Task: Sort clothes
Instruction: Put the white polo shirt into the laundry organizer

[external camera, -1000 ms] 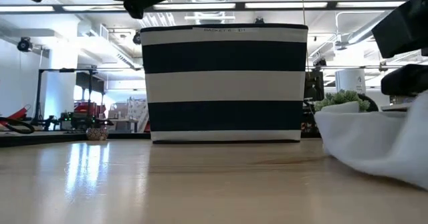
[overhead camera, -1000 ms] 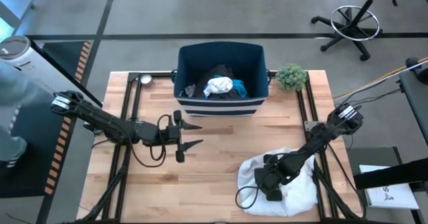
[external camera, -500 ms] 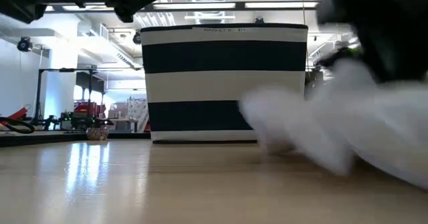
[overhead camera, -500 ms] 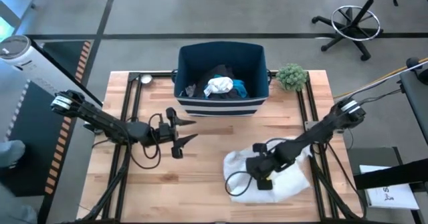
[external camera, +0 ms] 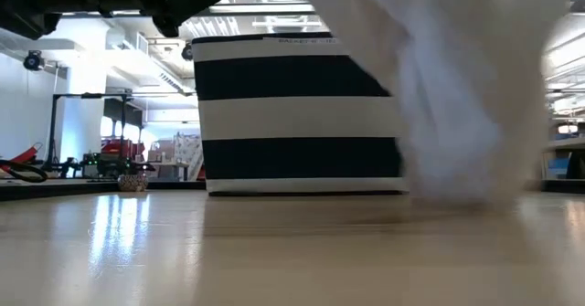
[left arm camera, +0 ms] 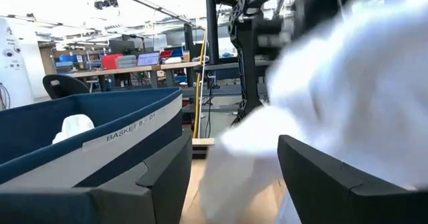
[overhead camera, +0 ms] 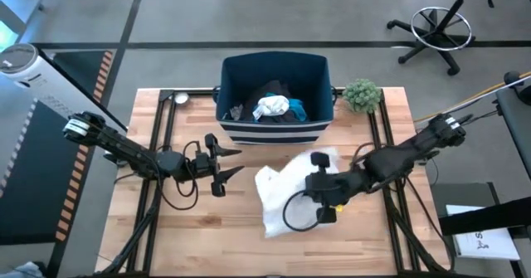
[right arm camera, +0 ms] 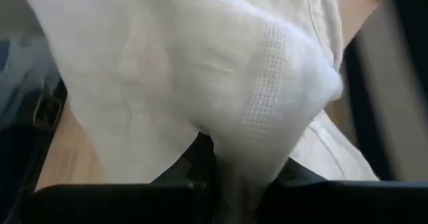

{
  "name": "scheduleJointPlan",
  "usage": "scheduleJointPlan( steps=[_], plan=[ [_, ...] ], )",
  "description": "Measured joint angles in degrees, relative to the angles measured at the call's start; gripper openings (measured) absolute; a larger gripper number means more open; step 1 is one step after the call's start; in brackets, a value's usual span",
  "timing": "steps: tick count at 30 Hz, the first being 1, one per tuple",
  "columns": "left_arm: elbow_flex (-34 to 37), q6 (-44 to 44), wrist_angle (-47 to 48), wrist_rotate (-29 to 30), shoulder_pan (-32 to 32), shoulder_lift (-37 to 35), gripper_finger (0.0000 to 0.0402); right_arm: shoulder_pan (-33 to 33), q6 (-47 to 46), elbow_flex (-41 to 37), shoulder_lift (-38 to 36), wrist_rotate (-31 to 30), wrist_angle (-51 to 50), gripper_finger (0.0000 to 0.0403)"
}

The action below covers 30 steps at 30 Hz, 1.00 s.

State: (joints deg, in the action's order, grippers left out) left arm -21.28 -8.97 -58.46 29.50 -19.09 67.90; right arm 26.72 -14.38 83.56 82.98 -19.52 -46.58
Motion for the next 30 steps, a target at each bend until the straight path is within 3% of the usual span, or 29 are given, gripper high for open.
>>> scheduleJointPlan(
  steps=[11,23,25,30],
  plan=[
    [0.0,-0.72,-1.25,-0.44,-0.17,0.0,0.021,-5.88,17.29,22.88,2.69,-3.2,-1.58,0.0034],
    [-0.16,-1.49,-2.51,-3.21,-0.21,-0.07,0.021,-23.16,34.53,51.62,12.8,-0.73,3.46,0.0034],
    [-0.26,-1.62,-2.54,-3.19,-0.13,-0.15,0.021,-26.18,36.61,49.59,12.51,0.34,11.76,0.0034],
    [-0.33,-2.12,-2.14,-3.15,-0.13,-0.87,0.021,-34.56,38.25,49.47,12.87,4.68,18.19,0.0034]
  ],
)
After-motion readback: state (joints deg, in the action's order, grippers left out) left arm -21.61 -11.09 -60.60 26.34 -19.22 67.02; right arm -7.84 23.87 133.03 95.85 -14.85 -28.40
